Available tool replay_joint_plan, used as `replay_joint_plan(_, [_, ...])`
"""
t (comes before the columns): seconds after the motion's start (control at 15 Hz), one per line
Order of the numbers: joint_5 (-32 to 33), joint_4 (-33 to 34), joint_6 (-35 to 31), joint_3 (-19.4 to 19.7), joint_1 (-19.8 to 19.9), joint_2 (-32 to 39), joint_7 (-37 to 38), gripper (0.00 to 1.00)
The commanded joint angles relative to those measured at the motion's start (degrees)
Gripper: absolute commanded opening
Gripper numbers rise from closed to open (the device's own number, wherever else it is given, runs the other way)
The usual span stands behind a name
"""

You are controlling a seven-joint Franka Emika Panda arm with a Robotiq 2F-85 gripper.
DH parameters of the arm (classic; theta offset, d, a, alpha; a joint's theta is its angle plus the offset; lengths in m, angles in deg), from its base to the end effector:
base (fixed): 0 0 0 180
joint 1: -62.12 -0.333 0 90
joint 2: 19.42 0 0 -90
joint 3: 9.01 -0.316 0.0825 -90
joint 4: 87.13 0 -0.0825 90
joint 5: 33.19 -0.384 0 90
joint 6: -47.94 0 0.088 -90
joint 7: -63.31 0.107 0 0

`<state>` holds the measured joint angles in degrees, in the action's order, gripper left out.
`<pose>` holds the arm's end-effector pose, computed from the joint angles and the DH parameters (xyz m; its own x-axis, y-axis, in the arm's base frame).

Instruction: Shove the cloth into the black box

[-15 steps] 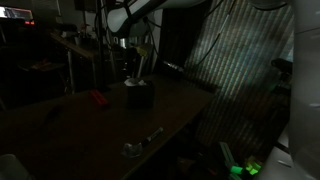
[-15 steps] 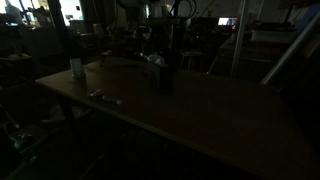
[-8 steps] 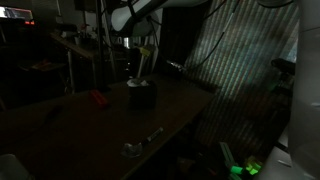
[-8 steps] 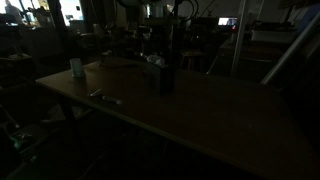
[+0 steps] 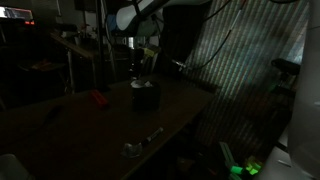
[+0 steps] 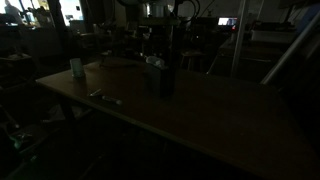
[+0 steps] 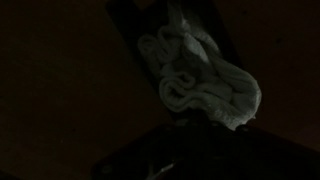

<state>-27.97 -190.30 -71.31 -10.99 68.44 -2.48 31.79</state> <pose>0.6288 -0.0538 0.3819 0.8683 0.4935 -0.0497 0.4957 -0.8671 0.0501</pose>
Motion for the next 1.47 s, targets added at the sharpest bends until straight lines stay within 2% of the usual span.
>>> replay_joint_plan(0.0, [-0.84,-3.38,-0.49,0.54,-0.15,-3.7,0.77,0.0])
replay_joint_plan(0.8, [-2.26,-9.87,-1.45,1.63,0.14,-5.65,2.64,0.0])
replay_joint_plan(1.4, [-8.08,-10.53,-1.62,2.14,1.45,-2.83,1.87,0.0])
